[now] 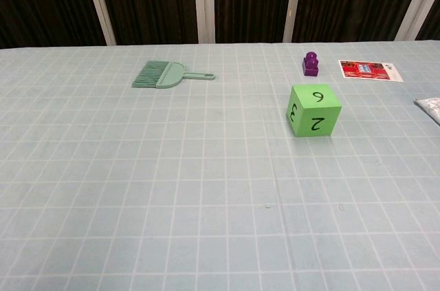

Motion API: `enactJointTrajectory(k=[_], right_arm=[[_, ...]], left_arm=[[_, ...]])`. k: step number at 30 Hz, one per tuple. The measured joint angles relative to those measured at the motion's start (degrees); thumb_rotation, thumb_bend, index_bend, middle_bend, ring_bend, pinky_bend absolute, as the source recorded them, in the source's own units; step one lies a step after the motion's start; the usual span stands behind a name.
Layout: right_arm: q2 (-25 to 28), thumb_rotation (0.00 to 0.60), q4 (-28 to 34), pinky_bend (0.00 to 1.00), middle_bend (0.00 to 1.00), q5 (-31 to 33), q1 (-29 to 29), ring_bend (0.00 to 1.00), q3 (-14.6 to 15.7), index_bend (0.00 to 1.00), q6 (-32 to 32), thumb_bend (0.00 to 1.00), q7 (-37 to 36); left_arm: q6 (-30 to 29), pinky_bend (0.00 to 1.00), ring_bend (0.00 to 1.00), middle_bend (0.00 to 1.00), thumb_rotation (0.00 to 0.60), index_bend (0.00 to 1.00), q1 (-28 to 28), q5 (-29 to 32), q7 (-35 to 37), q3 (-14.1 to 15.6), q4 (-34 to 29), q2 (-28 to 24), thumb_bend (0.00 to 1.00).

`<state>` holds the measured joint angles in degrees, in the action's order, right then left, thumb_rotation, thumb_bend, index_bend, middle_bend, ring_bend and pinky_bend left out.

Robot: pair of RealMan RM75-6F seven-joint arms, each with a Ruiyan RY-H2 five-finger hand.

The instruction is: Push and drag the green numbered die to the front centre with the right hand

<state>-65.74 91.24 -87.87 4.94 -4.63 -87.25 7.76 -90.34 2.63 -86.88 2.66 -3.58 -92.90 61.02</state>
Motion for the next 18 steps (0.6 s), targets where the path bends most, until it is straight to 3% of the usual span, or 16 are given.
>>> enactJointTrajectory(k=[18], right_arm=[[0.77,0.6,0.26,0.0,0.03,-0.32,-0.4,0.03,0.47,0.05,-0.07,0.25,-1.32]], left_arm=[[-1.0,0.08,0.0,0.0,0.6,0.1,-0.42,-1.23,-0.78,0.39,-0.48,0.18,0.34]])
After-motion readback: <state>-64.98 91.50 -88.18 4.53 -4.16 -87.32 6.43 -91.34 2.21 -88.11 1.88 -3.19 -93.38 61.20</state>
